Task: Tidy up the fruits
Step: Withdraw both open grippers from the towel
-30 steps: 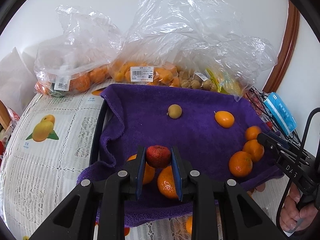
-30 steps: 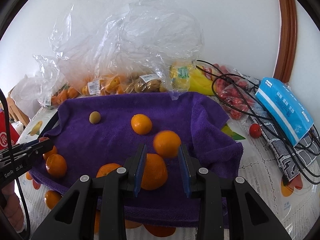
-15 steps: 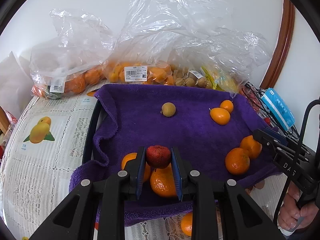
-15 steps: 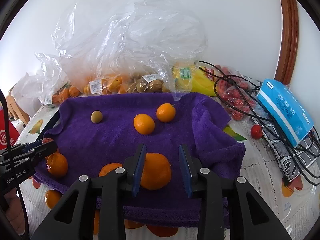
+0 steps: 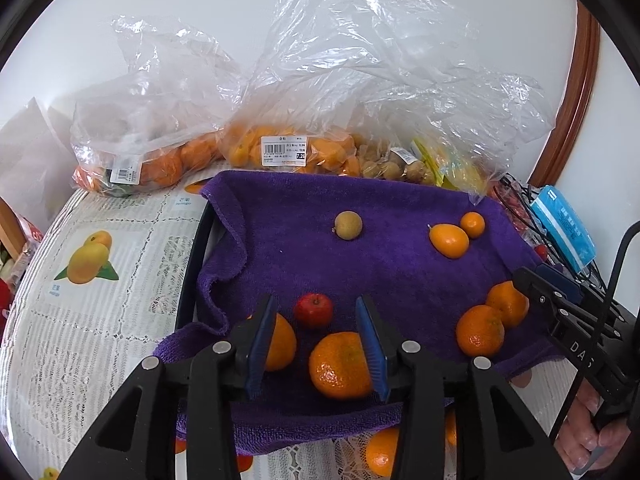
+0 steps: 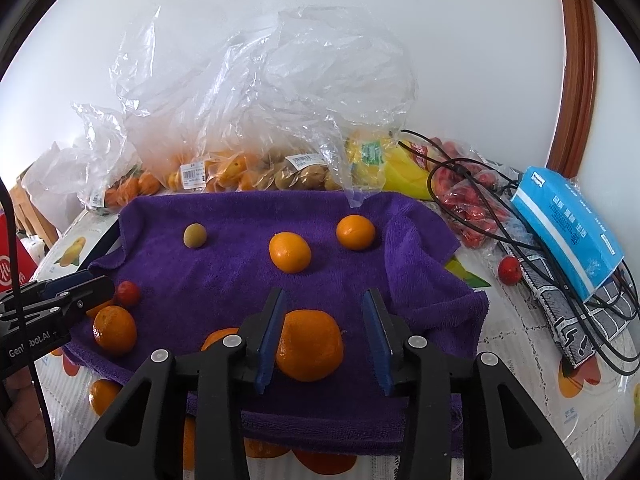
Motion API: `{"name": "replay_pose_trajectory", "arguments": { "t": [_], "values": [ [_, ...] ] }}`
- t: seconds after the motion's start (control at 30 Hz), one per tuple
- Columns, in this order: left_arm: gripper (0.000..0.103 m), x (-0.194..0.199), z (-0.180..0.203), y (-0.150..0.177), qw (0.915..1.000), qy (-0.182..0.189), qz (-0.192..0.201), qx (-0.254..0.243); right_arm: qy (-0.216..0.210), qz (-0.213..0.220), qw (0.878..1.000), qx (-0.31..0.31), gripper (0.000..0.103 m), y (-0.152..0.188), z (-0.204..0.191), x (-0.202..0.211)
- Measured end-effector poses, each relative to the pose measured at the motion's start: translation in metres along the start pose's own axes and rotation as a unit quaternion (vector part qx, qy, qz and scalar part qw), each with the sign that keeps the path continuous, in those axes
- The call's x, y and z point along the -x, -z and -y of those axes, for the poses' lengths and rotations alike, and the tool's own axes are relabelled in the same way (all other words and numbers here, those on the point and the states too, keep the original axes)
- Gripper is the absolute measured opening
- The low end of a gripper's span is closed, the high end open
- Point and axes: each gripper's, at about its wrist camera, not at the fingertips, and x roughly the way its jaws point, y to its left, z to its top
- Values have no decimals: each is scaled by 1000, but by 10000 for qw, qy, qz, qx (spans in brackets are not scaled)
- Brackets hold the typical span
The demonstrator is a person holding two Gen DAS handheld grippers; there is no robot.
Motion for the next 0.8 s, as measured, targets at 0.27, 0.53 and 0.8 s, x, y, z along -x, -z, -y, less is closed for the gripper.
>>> {"name": "replay_pose_trajectory", "arguments": {
  "t": [0.27,0.53,0.8],
  "values": [
    [47,2,2,0,10000,-21,42,-68,43,43,10000,-10,42,0,1,2],
    [51,2,-3,-1,10000,41,18,60,128,235,9996,94,52,-1,-4,13],
    [51,7,-2,1,10000,-31,49,42,-73,397,9991,158,62,-1,-19,28]
  ]
}}
